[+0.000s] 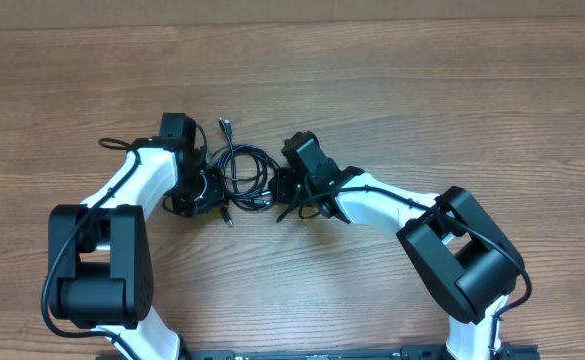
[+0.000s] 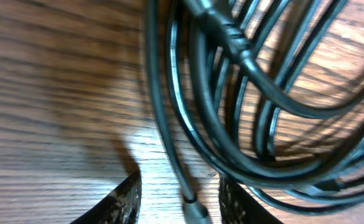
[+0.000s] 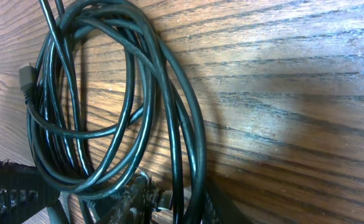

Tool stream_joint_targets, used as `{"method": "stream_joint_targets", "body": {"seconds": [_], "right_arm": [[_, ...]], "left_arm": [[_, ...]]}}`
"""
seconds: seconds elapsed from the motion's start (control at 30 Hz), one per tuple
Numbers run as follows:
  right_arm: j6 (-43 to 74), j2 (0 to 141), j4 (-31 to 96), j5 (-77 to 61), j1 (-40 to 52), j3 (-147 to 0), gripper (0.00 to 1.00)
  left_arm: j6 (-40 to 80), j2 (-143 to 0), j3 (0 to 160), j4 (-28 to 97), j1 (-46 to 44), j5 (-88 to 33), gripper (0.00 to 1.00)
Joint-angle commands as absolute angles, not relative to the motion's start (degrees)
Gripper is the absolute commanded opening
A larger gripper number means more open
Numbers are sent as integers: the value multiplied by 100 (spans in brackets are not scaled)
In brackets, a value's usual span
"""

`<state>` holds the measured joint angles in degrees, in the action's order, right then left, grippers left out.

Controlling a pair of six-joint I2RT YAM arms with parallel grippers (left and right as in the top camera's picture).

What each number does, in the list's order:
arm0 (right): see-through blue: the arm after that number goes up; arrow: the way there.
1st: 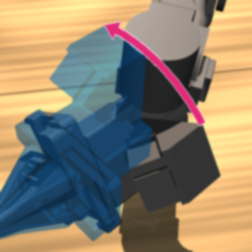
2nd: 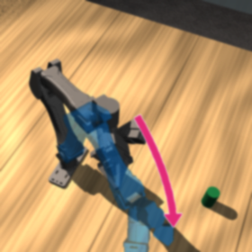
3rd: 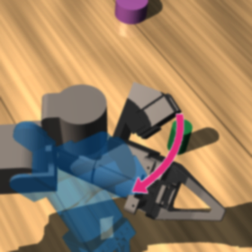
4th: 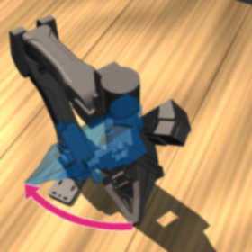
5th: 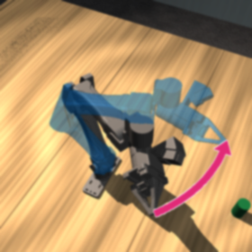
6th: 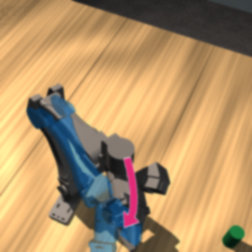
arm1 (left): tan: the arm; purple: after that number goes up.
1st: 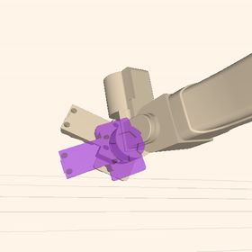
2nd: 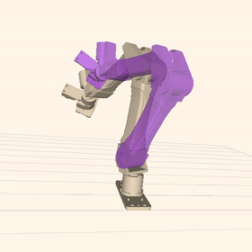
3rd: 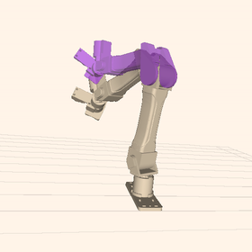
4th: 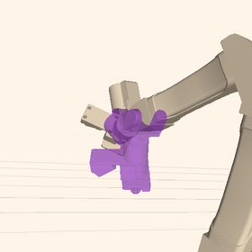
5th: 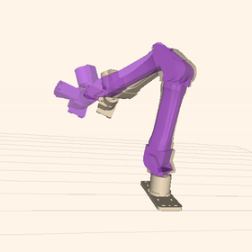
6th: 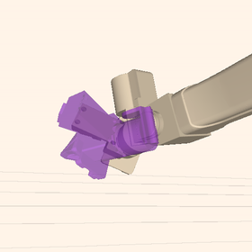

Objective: Untangle cables

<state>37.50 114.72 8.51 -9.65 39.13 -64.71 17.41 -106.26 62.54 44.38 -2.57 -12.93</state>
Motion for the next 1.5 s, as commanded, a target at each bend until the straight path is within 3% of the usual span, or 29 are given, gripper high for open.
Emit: {"method": "stream_joint_targets", "body": {"seconds": [0.0,0.2,0.4,0.67,0.9,0.97,1.03,1.17,1.37,1.47], "right_arm": [[3741,11714,950,-998,3948,-6372,25],[3741,11714,950,-1057,3948,-6372,25],[3741,11714,947,-1057,3948,-6372,25],[3739,11714,871,-1369,3948,-6377,25],[3544,11714,777,-1747,3948,-6377,25],[3544,11710,775,-1951,3907,-6388,20],[3544,11675,779,-2338,3756,-6407,6],[3544,11638,854,-3205,3304,-6412,4],[3542,11638,1437,-3341,2679,-6412,4],[3395,11638,1494,-3424,2563,-6410,4]], "left_arm": [[1994,-10908,5929,4484,-226,183,41],[2624,-10908,5929,4386,-119,1894,44],[2644,-10908,5929,3452,351,1909,43],[2451,-10908,5931,2373,412,569,56],[1385,-10908,6670,2814,460,-1597,82],[1291,-10908,7050,3312,460,-1911,86],[1280,-10908,7400,3905,458,-2027,88],[1275,-10908,7513,4598,454,-2034,90],[1240,-10908,7253,5162,436,-1997,78],[1240,-10908,6954,4934,346,-1997,77]]}}
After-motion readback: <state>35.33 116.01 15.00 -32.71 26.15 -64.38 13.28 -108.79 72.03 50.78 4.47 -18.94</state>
